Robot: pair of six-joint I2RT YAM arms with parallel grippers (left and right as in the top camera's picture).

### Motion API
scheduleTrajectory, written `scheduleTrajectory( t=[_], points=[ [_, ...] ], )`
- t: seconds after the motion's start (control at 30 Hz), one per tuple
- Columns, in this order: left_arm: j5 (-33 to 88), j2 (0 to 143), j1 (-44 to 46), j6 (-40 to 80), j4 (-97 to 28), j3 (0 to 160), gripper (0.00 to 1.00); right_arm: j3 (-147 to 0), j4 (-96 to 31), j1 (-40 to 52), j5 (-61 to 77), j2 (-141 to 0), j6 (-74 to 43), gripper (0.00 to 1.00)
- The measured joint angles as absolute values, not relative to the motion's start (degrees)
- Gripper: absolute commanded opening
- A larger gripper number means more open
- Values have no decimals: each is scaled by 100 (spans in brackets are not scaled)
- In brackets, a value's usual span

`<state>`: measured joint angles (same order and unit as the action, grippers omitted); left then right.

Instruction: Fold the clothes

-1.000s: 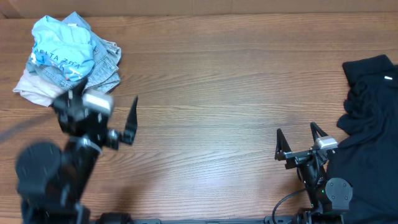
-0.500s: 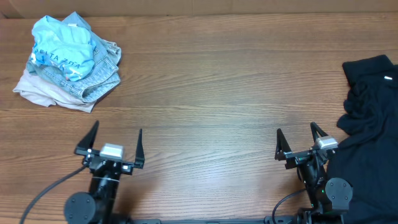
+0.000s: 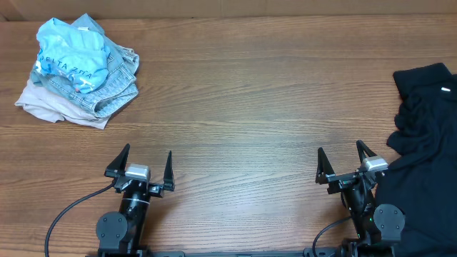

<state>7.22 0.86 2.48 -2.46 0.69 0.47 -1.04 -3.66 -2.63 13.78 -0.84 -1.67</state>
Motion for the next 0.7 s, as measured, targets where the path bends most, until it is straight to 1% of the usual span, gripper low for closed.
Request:
scheduleTrajectory(
  t=[0.13,0.7],
  points=[
    [720,91,248,-180,-360,47,100,-104,-366,-263,1378,-84,-172,100],
    [720,91,248,-158,-364,47,100,-104,-362,-263,1378,-84,-167,100]
  ],
)
